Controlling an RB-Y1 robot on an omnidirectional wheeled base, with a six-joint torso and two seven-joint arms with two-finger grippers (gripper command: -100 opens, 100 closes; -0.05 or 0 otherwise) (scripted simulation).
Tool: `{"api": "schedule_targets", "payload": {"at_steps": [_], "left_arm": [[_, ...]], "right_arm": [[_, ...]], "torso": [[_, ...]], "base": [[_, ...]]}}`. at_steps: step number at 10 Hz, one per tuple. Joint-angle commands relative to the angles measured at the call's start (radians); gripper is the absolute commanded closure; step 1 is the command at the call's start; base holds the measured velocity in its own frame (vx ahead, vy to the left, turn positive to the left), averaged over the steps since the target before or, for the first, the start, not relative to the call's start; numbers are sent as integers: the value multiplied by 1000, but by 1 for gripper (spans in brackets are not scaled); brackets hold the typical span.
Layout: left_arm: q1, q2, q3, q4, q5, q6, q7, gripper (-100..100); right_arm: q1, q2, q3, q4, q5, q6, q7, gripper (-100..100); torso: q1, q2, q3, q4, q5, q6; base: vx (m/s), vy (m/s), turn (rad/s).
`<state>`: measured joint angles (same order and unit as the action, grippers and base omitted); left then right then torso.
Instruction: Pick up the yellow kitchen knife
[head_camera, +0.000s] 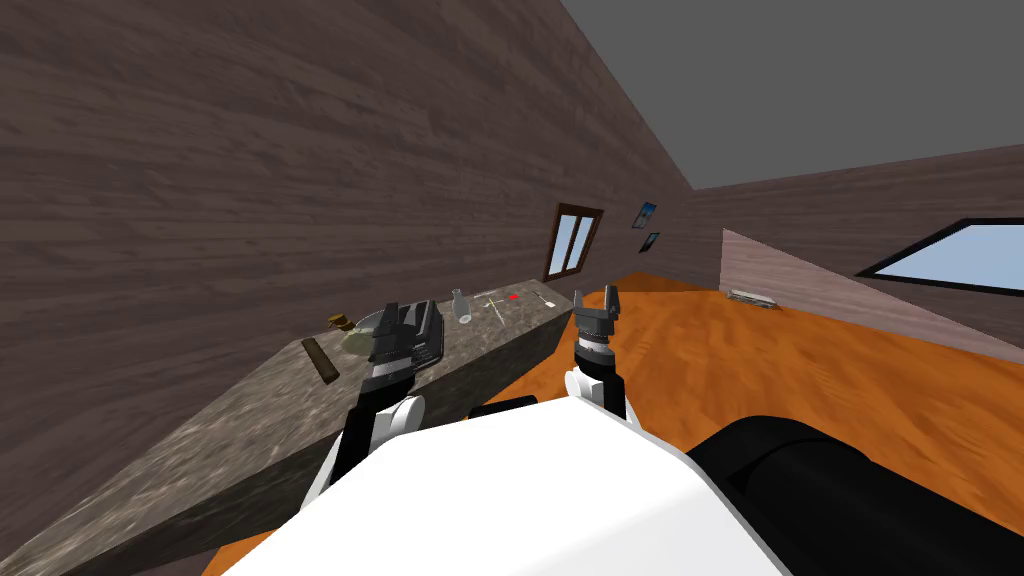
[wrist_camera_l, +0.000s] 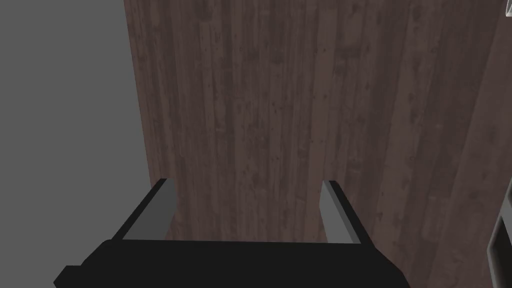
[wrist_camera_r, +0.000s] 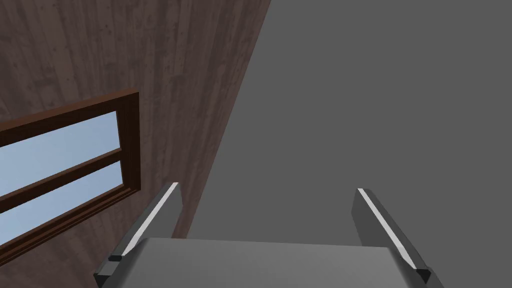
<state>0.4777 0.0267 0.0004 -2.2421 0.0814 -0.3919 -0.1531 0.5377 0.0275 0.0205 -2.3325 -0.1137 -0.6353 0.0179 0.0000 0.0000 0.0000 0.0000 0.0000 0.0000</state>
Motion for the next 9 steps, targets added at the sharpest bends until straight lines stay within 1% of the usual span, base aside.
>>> {"api": "schedule_targets", "payload": {"at_steps": [1, 3, 5, 7, 8, 9], "left_arm": [[-26, 39, 1, 13, 25, 25, -1, -100], [-64, 79, 2, 35, 61, 63, -4, -100], [-116, 124, 2, 67, 110, 116, -9, -100], [-174, 175, 0, 112, 169, 172, -19, -100], [-177, 175, 0, 112, 169, 185, -19, -100], [-211, 202, -1, 139, 202, 224, -25, -100]], "right_arm": [[0, 0, 0, 0, 0, 0, 0, 0], [0, 0, 0, 0, 0, 0, 0, 0], [0, 0, 0, 0, 0, 0, 0, 0], [0, 0, 0, 0, 0, 0, 0, 0], [0, 0, 0, 0, 0, 0, 0, 0], [0, 0, 0, 0, 0, 0, 0, 0]], "torso": [[0, 0, 0, 0, 0, 0], [-3, 10, 5, 2, -1, 0], [-2, 11, 6, 2, 0, 0], [-1, 9, 5, 2, 0, 1], [-1, 8, 5, 2, 0, 0], [-1, 6, 4, 2, 0, 0]], "base": [[-95, -30, -85], [-175, -39, -121], [-155, -27, -143], [-123, -27, -184], [-79, -26, -45], [-67, -28, -143]]}}
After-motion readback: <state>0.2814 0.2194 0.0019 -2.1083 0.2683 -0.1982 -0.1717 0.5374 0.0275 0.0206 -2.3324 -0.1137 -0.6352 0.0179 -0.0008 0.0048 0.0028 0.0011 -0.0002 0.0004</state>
